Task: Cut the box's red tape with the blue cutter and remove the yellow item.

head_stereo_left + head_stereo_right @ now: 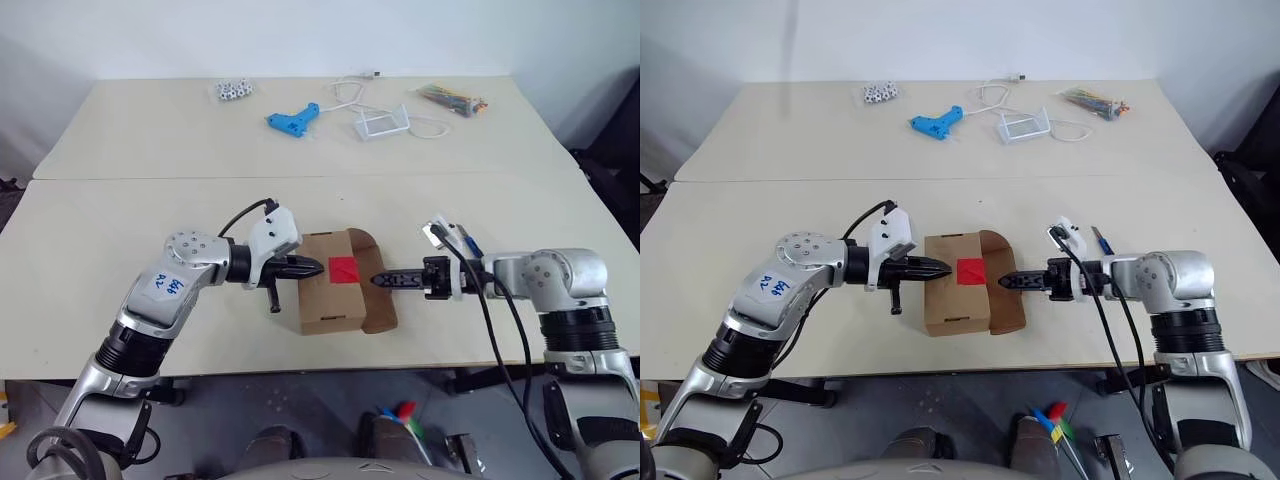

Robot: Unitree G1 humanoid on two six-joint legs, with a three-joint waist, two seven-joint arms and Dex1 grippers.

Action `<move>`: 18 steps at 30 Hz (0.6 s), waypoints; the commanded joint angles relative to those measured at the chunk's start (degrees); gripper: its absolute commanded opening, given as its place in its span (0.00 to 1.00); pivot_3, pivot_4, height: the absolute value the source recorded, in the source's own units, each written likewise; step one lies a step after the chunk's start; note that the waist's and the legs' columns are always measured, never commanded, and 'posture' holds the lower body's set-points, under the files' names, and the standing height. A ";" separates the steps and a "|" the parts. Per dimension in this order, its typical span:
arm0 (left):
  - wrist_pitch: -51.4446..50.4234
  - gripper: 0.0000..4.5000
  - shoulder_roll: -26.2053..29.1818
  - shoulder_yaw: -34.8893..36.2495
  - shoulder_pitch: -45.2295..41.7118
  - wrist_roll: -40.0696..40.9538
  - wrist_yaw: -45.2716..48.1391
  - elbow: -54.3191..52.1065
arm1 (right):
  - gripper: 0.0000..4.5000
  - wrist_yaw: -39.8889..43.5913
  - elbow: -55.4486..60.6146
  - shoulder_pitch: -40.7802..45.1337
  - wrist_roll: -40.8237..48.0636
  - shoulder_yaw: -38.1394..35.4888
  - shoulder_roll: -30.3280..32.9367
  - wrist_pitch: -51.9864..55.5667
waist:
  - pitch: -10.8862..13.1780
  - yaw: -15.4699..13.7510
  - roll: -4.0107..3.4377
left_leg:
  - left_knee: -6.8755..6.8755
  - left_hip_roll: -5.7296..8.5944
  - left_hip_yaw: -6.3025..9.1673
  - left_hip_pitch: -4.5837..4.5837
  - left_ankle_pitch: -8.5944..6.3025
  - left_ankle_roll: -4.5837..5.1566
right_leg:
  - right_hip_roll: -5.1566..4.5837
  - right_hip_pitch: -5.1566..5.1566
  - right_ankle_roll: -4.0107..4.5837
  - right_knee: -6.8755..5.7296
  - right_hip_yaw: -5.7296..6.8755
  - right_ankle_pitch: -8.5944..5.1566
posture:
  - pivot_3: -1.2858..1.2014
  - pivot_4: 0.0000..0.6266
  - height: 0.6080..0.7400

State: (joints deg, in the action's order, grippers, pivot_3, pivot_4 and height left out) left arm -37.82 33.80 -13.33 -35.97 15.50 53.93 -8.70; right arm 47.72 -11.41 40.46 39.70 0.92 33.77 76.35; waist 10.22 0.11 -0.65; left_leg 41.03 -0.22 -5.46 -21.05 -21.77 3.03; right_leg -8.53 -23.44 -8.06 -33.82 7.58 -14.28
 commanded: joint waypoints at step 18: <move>-0.83 0.00 -1.58 -1.91 1.92 -0.87 -0.84 1.16 | 0.01 -2.89 -2.21 2.67 -4.01 4.97 -1.04 7.31 | -0.04 -0.13 -0.04 | -0.01 0.01 0.07 -0.01 0.00 -0.02 | -0.01 0.00 0.00 0.00 0.02 0.00 | 0.52 0.24 1.00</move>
State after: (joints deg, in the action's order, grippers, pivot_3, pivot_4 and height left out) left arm -37.83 32.61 -12.85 -35.45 15.50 53.27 -8.58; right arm 46.80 -13.07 44.14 37.21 4.72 31.98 81.78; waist 10.18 -0.02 -0.68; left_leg 41.03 -0.20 -5.38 -21.06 -21.78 3.01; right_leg -8.54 -23.42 -8.07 -33.82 7.60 -14.28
